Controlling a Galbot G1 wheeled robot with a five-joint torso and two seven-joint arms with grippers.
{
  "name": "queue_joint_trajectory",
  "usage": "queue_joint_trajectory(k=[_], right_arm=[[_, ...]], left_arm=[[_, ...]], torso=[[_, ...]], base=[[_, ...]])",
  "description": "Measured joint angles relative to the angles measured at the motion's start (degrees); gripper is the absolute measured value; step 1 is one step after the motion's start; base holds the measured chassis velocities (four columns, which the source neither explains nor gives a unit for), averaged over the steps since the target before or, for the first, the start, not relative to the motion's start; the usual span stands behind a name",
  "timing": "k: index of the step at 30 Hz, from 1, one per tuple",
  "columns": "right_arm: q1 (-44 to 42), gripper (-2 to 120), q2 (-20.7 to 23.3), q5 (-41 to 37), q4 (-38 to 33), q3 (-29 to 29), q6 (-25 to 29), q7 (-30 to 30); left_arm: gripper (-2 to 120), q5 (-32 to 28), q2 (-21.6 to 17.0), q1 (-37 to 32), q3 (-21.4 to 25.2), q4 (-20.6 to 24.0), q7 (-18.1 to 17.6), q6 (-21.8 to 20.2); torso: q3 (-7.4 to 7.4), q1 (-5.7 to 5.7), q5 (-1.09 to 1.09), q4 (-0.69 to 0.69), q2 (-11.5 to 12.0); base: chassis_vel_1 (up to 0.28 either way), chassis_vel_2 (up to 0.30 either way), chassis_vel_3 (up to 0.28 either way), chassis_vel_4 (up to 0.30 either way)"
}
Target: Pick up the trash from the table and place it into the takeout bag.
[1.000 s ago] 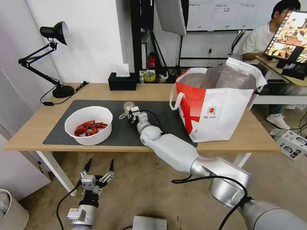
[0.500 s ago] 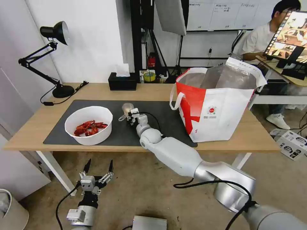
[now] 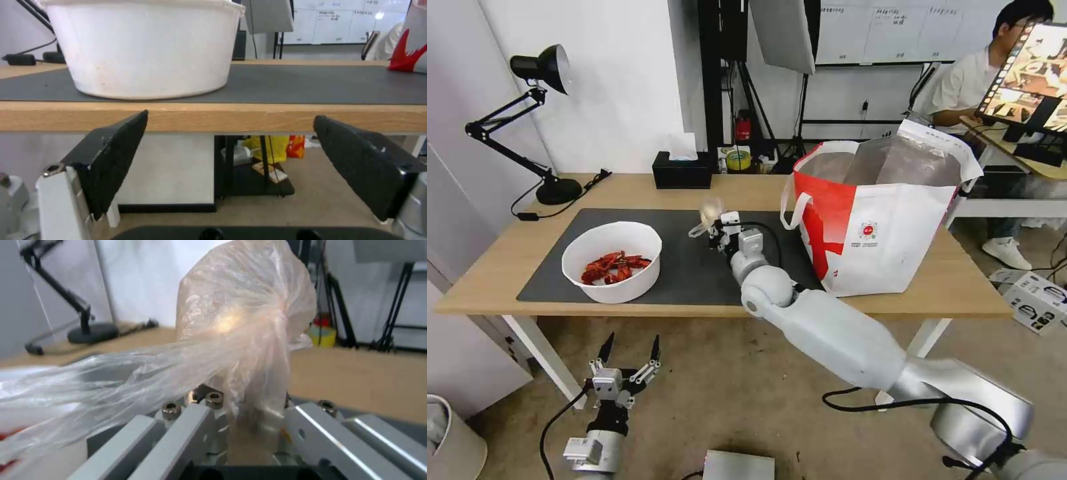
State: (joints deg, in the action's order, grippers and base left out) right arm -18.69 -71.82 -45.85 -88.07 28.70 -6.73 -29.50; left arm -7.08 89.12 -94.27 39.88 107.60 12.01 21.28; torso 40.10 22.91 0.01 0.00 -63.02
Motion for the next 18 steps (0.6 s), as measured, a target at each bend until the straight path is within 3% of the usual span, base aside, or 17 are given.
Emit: queue_joint_trajectory(k=[11,18], right_arm=[[-1.2,4,0.4,2.5,-12.9,-9.2,-6.1,-8.9],[0.1,4,0.5,3.9,-16.3,-15.0,-10.3,-14.8]], left_arm=[[100,0.3,0.0,-0.9,0.7,0.7,0.1,0.0],[100,0.6,0.2,-1.2,0.7,1.1,0.1,0.0]], torso=[[0.00,0.00,0.00,0.01,0.0],[0.00,0.00,-0.01,0.00,0.0]], base=[[0.000,0.000,0.000,0.000],[0.000,0.000,0.000,0.000]])
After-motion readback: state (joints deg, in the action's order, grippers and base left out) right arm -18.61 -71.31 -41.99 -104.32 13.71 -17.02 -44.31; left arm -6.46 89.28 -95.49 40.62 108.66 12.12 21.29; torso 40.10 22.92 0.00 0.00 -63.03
